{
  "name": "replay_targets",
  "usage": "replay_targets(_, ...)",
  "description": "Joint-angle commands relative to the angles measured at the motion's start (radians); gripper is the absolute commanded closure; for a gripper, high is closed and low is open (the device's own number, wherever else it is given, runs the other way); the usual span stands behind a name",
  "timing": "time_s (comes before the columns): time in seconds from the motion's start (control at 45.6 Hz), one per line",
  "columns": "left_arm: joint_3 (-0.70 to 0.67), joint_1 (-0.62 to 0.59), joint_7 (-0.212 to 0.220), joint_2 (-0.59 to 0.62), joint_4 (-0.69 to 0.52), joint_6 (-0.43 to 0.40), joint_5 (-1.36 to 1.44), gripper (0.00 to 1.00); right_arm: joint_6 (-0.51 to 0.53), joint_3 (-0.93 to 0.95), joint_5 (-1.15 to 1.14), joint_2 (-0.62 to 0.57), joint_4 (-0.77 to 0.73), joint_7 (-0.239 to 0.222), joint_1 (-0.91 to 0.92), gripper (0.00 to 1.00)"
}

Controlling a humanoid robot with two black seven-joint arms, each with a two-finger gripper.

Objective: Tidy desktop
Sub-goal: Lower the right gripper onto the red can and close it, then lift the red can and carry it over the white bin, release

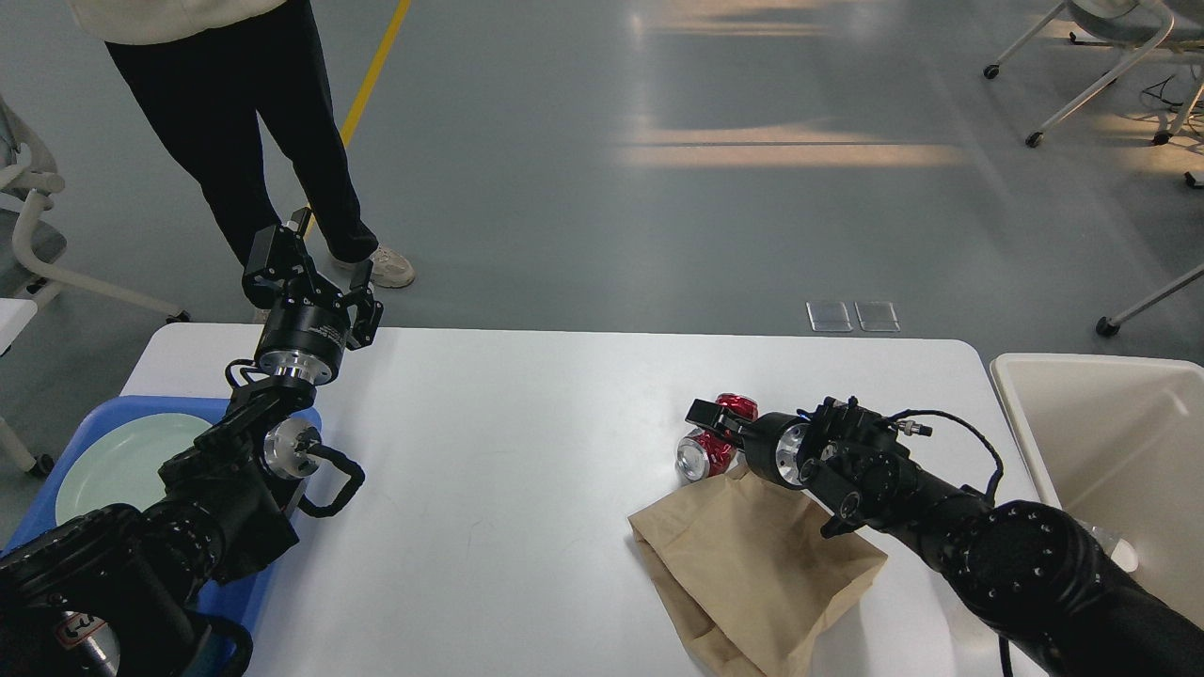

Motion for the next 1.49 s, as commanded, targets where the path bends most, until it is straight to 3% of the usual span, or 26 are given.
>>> replay_targets(0.0, 0.0, 0.0, 0.0, 0.0, 0.0, 0.0, 0.0, 0.03, 0.0, 0.001, -0.005, 0.015, -0.005, -0.001, -0.005, 0.06)
replay_targets(0.613, 0.0, 0.0, 0.0, 0.0, 0.0, 0.0, 0.0, 0.03, 0.011, -0.005, -0.028, 0.041, 0.006, -0.001, -0.017, 0.07)
replay_targets(0.679, 0.0, 0.001, 0.0, 0.0, 0.0, 0.0, 0.0, 0.03, 0.012, -0.002, -0.026, 0.041, 0.007, -0.001, -0.017, 0.18)
replay_targets(0.789, 0.0, 0.0, 0.0, 0.0, 0.0, 0.0, 0.0, 0.03, 0.025, -0.001, -0.02, 0.041, 0.01, -0.003, -0.017, 0.47)
replay_targets(1.051, 0.0, 0.0, 0.0, 0.0, 0.0, 0.0, 0.0, 0.03, 0.078, 0.006, -0.015, 0.038, 0.012, -0.004, -0.012, 0.99)
replay_targets(1.468, 0.0, 0.001, 0.0, 0.0, 0.0, 0.0, 0.0, 0.03, 0.124, 0.015, -0.015, 0.032, 0.012, -0.006, 0.018, 1.0)
